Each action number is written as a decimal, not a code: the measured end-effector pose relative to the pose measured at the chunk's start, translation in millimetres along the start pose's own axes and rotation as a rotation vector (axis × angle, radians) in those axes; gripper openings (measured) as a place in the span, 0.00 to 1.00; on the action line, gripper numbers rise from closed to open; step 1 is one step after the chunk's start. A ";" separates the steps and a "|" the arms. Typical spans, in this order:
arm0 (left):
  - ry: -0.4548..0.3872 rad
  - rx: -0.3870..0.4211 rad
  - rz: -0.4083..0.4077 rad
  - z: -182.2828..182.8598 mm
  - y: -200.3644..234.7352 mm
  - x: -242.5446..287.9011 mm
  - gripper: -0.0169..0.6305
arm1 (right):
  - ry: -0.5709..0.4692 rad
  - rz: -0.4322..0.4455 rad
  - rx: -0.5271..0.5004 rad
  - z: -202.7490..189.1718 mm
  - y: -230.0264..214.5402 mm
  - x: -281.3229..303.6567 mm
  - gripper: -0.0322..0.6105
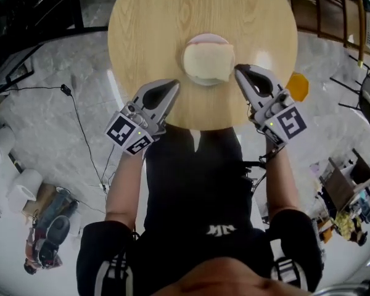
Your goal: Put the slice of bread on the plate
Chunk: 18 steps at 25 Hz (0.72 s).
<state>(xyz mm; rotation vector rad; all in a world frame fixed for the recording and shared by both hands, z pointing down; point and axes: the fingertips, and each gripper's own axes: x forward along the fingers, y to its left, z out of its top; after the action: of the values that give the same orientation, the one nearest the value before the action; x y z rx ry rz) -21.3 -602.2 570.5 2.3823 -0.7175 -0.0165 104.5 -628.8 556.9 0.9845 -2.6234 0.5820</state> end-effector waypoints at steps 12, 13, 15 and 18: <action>-0.019 0.038 -0.159 55.8 -67.4 -37.4 0.05 | -0.213 0.215 -0.043 116.3 121.3 -52.2 0.05; -0.039 0.060 -0.167 65.3 -75.4 -38.4 0.05 | -0.251 0.238 -0.055 126.2 126.8 -60.1 0.05; -0.074 0.106 -0.168 83.1 -95.5 -42.2 0.05 | -0.320 0.281 -0.068 143.7 137.0 -79.2 0.06; -0.118 0.210 -0.157 109.9 -130.8 -46.4 0.05 | -0.408 0.331 -0.082 165.5 142.1 -113.2 0.06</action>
<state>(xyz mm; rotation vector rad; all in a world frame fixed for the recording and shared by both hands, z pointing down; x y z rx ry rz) -17.0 -558.3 399.0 2.6525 -0.6095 -0.1567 72.0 -543.8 328.7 0.7071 -3.1784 0.3668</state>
